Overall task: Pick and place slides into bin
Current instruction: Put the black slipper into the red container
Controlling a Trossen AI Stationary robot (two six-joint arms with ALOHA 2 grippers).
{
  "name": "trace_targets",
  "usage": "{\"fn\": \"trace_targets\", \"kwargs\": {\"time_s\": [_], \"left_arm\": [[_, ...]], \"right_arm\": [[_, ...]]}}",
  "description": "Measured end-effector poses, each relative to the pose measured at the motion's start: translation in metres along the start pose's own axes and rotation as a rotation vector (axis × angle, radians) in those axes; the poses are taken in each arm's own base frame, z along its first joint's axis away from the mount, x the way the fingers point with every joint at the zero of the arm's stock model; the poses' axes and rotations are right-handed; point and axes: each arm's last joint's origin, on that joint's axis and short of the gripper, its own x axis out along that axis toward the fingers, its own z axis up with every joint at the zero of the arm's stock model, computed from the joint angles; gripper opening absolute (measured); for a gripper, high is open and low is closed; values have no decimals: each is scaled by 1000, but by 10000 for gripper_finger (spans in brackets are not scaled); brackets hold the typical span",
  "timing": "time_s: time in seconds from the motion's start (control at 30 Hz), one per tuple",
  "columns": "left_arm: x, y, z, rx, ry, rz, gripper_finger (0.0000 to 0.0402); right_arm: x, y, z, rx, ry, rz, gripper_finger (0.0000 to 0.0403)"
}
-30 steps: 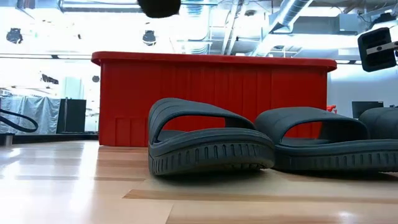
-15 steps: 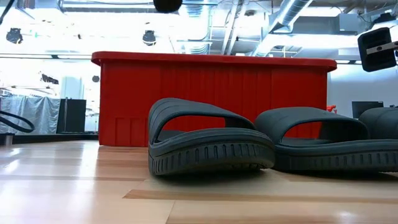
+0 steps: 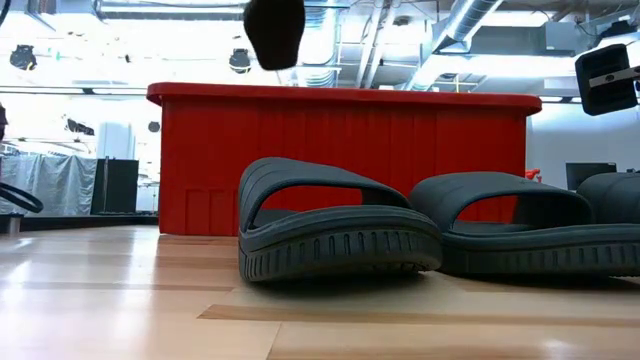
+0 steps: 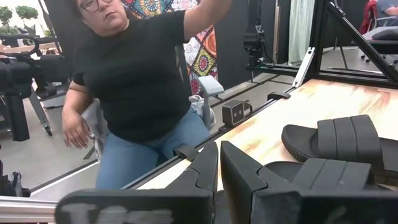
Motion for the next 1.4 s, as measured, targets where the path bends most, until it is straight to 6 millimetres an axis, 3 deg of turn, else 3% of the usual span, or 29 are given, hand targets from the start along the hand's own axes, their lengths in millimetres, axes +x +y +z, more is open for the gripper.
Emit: {"fn": "trace_targets", "kwargs": {"time_s": [0.4,0.63,1.1,1.4], "left_arm": [[84,16,-84,-42,79,-105,2],[110,18,-120,-68,98,-169,2],[146,-5,-161,-68,66,-250,2],[176,-15,-171,-105,139,-352,0]], "right_arm": [[0,0,0,0,0,0,11],[0,0,0,0,0,0,11],[0,0,0,0,0,0,11],[0,0,0,0,0,0,11]]}}
